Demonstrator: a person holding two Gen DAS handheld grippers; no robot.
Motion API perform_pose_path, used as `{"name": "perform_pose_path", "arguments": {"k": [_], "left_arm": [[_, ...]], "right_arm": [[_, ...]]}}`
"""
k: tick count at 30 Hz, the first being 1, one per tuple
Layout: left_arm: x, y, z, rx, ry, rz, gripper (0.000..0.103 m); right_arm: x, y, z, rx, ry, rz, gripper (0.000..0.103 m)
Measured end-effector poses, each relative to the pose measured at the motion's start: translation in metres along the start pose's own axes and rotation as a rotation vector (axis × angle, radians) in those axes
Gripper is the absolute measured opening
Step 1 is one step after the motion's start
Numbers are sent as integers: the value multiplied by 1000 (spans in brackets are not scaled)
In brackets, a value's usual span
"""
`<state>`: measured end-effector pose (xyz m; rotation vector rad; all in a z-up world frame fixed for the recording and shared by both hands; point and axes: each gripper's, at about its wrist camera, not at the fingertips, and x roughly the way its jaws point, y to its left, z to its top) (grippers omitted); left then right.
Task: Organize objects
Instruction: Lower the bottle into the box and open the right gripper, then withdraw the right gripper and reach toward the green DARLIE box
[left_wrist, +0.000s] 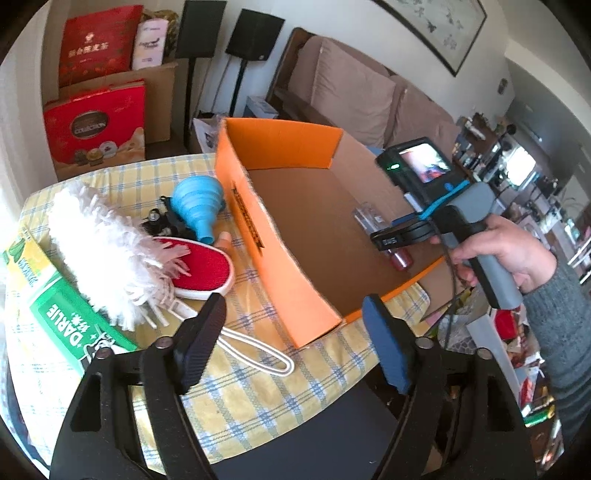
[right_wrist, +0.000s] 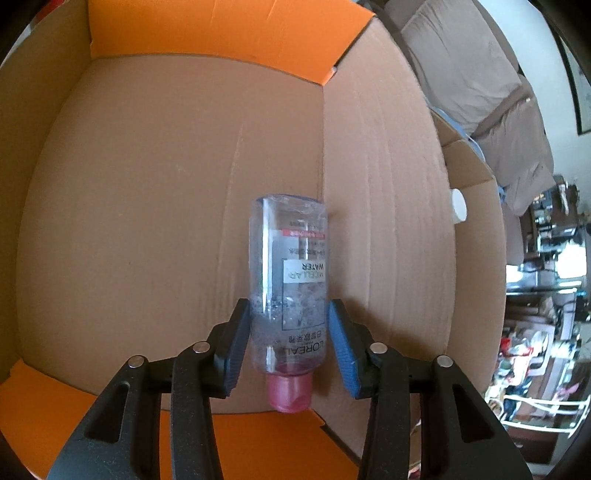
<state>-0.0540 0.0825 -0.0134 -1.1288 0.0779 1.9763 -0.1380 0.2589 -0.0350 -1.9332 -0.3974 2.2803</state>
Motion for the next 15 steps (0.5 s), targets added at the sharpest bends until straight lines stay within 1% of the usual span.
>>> {"name": "perform_pose_path", "arguments": {"k": [1,3,4,6,7,8,9,10,11,12,13,14,15], "left_arm": [[-2,3,0,-7,-4,3,79],[-8,12,0,-27,-15,15,81],[-11,16,0,-35,-20,26,82],[-19,25,1,-49,-36,61,87],[-23,30,1,-56,-44,80,91],[-27,35,1,-61,-51,99,92],[-31,39,1,-63,-55,115,92],[-34,42,0,-63,-60,133,92],[-39,47,-1,-60,-68,154,92],[-43,51,-3,-62,-75,169,93],[-46,56,-4,-67,-80,184,95],[-52,62,-7,-73,-88,198,99],[-55,67,-8,-78,-93,208,101]], "right_arm": [[-4,-1,-4,8,-24,7,43],[-4,-10,5,27,-74,32,45],[-17,-10,4,35,-110,61,46],[-38,-9,1,45,-162,116,46],[-50,-1,2,46,-189,143,48],[-73,13,2,43,-228,183,50],[-81,17,1,41,-247,202,53],[-92,30,-1,37,-272,226,57],[-107,40,-12,33,-302,260,58],[-118,49,-14,27,-318,281,59],[-115,43,-9,17,-339,311,61],[-101,31,8,7,-358,336,64],[-112,39,5,-2,-378,357,65]]}}
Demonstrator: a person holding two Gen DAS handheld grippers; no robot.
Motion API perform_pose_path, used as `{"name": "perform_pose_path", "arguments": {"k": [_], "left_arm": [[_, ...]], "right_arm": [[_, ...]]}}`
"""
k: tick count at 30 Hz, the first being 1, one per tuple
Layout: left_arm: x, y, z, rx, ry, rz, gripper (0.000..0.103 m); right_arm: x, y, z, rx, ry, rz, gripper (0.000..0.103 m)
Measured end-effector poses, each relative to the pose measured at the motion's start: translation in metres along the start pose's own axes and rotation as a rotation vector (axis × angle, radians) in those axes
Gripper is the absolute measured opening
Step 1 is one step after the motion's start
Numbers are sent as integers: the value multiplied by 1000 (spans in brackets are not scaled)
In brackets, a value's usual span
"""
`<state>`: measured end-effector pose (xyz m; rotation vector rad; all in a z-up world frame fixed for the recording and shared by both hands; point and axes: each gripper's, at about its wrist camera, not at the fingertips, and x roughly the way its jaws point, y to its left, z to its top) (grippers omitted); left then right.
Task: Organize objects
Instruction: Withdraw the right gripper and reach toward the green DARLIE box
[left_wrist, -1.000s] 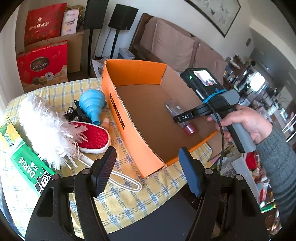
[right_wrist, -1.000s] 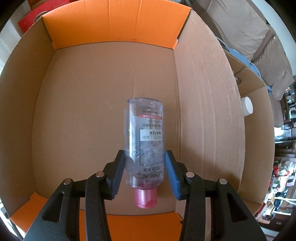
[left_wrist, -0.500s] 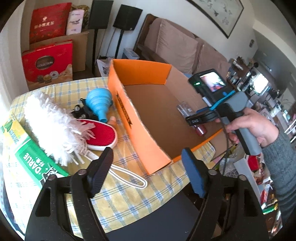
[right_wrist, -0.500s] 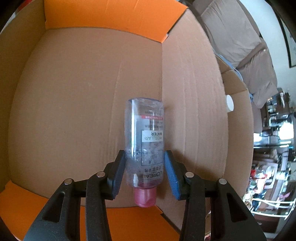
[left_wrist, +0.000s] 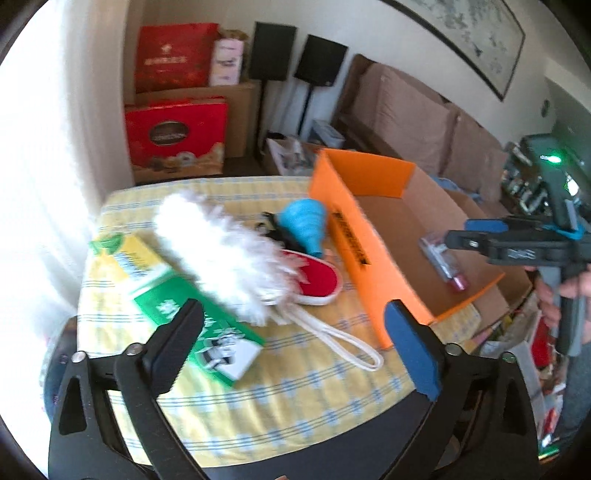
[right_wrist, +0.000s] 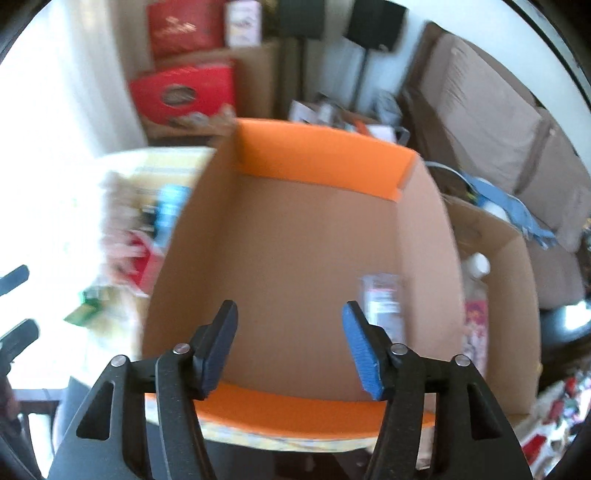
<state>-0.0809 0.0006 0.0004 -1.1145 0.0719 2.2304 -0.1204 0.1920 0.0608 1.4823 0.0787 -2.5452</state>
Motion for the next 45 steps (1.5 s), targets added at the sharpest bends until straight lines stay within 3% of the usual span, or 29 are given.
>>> {"name": "perform_pose_path", "arguments": {"k": [8,17,23,29,36,45], "left_arm": [[-13,51,-7,-79,-5,118,101],[-7,92,-29,-192,46,155,101],[7,115,-46,-289,76,127,101],[19,130,-57,-358,95,88,101],[31,139,-60,-395,99,52,101],[57,150,-67,-475,140,-39,101]], "right_arm": [[-25,63,-11,-78,-62,111,73],[-10,116,-13,-92,-80,229,73],[13,155,-19,-112,-68,307,73],[38,183,-23,-142,-64,326,73],[58,199,-30,-160,-47,372,67],[79,209,-31,-134,-76,403,67]]}}
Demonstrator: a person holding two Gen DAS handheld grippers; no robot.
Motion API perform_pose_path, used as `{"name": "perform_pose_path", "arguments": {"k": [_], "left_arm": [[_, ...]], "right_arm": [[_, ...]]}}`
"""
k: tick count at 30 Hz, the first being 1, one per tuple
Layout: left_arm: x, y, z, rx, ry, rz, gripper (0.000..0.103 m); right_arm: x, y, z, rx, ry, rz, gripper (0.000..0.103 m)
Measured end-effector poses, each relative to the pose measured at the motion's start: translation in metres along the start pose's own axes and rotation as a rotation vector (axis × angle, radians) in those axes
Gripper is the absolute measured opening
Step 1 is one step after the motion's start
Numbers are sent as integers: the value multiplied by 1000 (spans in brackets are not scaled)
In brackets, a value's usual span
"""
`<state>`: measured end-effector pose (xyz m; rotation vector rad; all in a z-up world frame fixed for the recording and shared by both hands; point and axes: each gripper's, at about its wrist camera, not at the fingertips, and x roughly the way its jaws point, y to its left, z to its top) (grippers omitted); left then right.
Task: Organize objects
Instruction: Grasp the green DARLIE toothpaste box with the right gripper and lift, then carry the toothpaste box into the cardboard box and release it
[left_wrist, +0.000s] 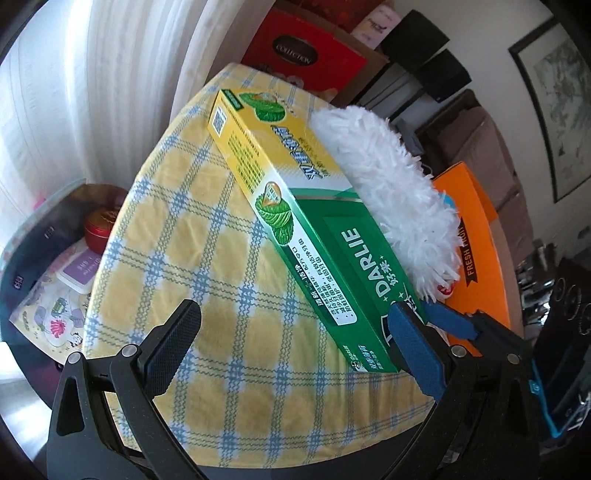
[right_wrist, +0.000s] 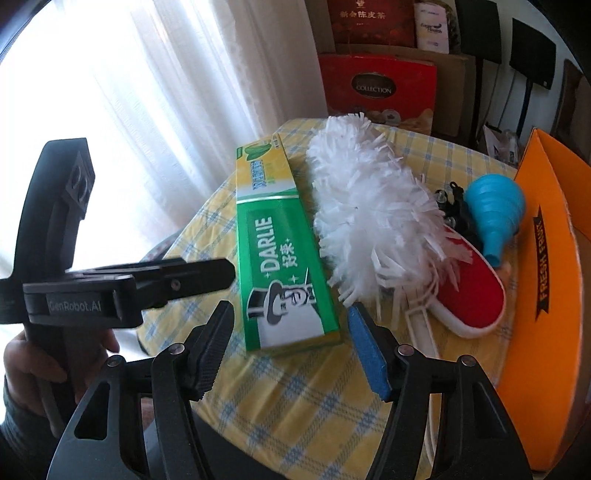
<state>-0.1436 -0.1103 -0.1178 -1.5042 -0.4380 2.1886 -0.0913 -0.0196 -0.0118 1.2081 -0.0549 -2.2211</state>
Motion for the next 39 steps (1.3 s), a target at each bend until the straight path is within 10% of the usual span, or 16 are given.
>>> {"name": "perform_pose_path", "arguments": {"k": [17,20,39], "left_arm": [[9,3,-3,-27,36,-114,100],[8,3,-4,-40,46,-154,76],[-55,-70,2,100,-42,-218,72]], "right_arm": [[13,0,-13,103,11,137,61],[7,4,-16,119,27,193,61],[-81,10,-9,141,-88,154,60]]}}
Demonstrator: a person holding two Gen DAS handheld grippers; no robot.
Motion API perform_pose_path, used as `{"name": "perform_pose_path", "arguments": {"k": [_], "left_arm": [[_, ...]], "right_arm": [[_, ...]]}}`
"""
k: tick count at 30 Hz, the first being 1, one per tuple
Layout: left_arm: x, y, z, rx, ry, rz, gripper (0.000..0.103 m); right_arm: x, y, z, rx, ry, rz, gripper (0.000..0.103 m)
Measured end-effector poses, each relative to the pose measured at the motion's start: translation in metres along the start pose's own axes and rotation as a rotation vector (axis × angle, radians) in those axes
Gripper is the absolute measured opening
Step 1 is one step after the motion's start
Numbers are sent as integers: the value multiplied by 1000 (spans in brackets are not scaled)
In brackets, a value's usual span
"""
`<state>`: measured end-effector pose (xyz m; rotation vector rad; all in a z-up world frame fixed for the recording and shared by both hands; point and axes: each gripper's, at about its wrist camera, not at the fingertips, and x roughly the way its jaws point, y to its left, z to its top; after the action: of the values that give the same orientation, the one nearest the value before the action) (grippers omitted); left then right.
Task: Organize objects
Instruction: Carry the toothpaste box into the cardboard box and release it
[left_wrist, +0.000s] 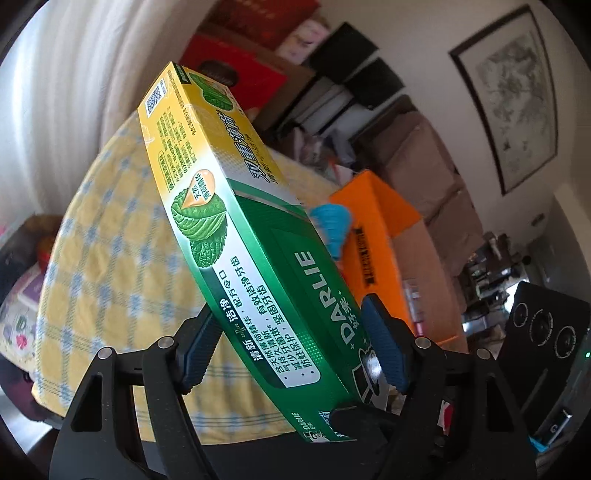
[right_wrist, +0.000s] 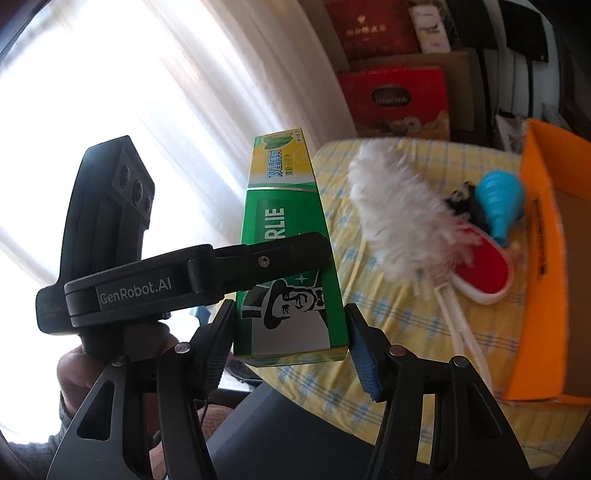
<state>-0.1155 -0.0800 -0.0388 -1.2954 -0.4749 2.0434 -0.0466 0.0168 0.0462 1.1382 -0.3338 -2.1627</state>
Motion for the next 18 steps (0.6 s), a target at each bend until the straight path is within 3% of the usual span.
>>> {"name": "perform_pose_path", "arguments": {"k": [9,18], "left_arm": [[23,-85,13,170,40,-37,72],[58,-151,18,260,114,-84,72]], "right_arm": [[-66,-34,1,83,-53,-55,59],[-117,-77,1,185,-123,-124,59]]}}
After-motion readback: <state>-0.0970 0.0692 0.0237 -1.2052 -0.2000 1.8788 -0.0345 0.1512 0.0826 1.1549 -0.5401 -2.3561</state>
